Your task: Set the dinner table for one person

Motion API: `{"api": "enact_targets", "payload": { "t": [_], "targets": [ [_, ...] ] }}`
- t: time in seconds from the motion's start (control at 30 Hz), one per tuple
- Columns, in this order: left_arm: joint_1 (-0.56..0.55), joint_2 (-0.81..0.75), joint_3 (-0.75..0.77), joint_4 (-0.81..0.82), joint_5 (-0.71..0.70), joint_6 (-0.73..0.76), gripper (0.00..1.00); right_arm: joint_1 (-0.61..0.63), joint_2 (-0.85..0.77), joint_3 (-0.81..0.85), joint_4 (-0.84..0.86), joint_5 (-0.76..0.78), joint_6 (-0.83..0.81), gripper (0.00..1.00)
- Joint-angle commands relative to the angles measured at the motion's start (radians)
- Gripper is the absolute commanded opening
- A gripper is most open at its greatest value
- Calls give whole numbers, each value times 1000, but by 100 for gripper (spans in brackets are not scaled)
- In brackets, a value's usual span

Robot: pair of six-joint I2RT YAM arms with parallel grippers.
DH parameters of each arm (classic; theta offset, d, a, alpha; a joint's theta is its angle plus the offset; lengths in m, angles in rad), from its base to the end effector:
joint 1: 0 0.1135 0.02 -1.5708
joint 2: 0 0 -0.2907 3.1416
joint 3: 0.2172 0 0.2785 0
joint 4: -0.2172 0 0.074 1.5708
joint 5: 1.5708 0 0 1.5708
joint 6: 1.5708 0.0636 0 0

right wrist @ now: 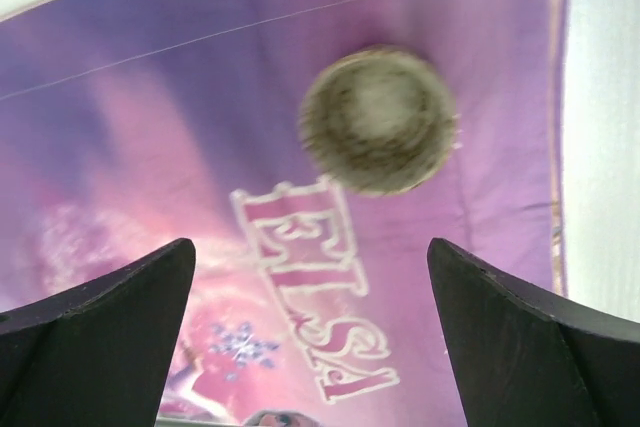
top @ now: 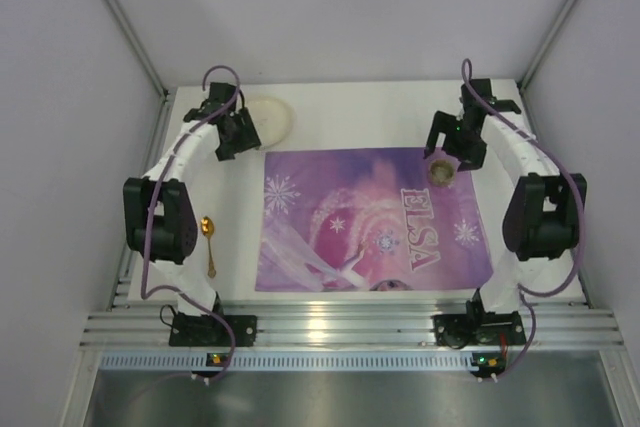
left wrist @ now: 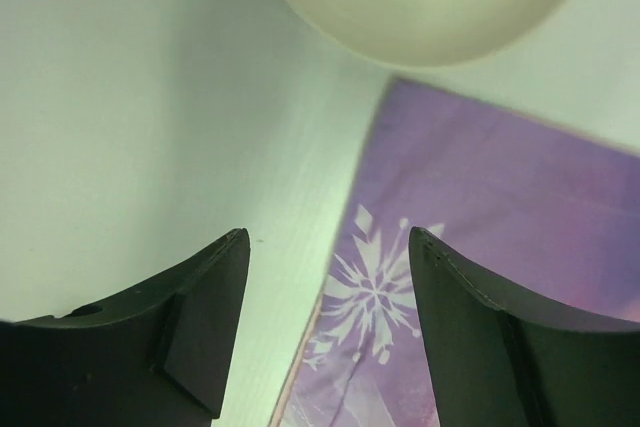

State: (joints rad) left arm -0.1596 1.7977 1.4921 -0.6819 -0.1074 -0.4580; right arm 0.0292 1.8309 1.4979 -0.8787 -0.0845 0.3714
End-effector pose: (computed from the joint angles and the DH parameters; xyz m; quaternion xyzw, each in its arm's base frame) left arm 0.4339 -0.0629 0.2576 -0.1574 0.9435 -0.0383 0.2892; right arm 0.4193 0.0176 0.2336 0.1600 0.9700 0.0762 0.1666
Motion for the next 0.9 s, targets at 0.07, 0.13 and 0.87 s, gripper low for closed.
{"api": "enact_targets", "payload": {
  "t": [0.07,0.13,0.87],
  "targets": [
    [172,35,11,119,152,-129,70,110,-192,30,-58,-8,41,100],
    [215,78,31,148,184,-139,70,133,-225,24,-69,-26,49,100],
    [244,480,211,351,285,-396,23,152,-223,-62,-49,-24,40,100]
  ]
}}
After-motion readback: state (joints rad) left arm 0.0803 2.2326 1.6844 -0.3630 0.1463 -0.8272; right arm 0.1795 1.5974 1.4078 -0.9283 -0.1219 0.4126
